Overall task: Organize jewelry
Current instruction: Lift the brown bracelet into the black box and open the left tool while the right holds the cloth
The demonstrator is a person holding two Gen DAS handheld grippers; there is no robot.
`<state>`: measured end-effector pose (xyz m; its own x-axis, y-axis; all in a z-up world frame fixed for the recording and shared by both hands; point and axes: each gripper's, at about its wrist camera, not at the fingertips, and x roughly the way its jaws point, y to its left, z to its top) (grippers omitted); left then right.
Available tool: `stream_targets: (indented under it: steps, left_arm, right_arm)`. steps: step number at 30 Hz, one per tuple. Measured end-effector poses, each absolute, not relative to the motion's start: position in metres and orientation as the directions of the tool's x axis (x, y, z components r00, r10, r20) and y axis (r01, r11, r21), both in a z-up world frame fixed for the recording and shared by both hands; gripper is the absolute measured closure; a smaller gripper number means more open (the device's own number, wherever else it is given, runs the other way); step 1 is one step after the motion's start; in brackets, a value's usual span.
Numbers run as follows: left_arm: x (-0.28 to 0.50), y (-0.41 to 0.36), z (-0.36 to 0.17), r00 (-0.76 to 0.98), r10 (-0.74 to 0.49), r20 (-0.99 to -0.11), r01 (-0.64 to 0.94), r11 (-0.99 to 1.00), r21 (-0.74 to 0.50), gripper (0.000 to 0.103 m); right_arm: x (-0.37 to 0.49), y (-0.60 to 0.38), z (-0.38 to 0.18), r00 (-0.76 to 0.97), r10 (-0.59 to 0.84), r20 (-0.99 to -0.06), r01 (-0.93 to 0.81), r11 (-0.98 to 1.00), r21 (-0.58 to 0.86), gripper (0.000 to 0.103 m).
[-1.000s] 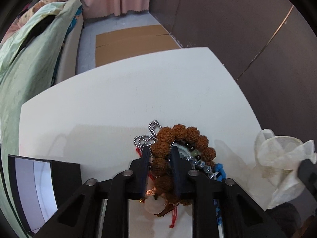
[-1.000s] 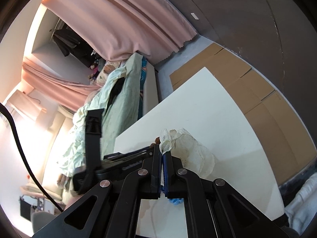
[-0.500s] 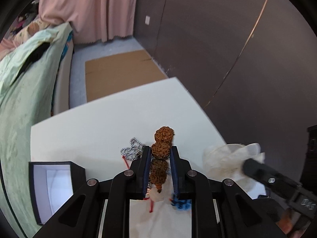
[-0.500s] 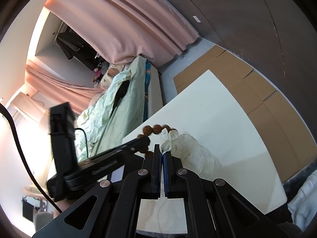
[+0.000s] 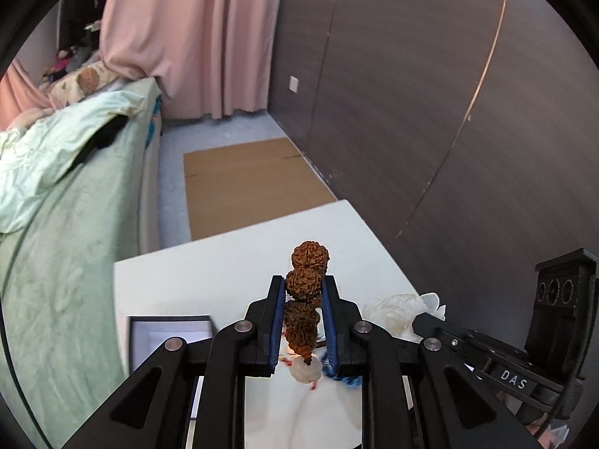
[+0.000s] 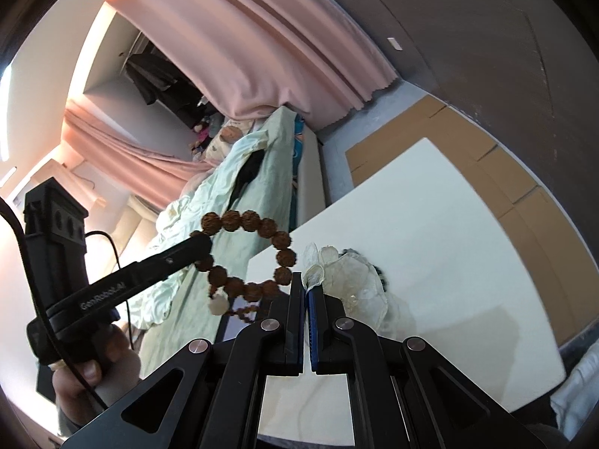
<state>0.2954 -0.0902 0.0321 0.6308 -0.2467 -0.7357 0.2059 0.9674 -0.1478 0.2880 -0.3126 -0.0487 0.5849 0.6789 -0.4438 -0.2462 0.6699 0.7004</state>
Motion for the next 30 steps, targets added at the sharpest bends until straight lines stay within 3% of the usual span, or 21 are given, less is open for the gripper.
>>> stream_targets:
  steps: [10,23,28,30]
  left_arm:
    - [0.277,-0.036,0.037,0.660,-0.175,-0.730,0.121,0.985,-0.127,0.083]
    - [0.275,0.010,-0.002,0.622,-0.153,-0.768,0.061,0.987,-0.148,0.083]
    - [0.291,0.010,-0.025,0.557,-0.123,-0.821,0.042,0.992,-0.120,0.081]
    - [0.295,0.011,-0.032,0.528,-0.093,-0.844,0.020,0.995,-0.097,0.076]
  right_arm:
    - [0.290,-0.273,-0.042,0.560,0.705,-0.435,-0.314,0.667,0.676,0.099]
    - [0.284,-0.233,-0.041,0.526,0.727,-0.441,-0.371,0.663,0.650,0.099]
    - [0.285,-0.235,-0.043,0.530,0.715,-0.456,-0.357,0.676,0.645,0.099]
    - [0.286,-0.233,-0.044,0.523,0.717,-0.460,-0.357,0.675,0.646,0.099]
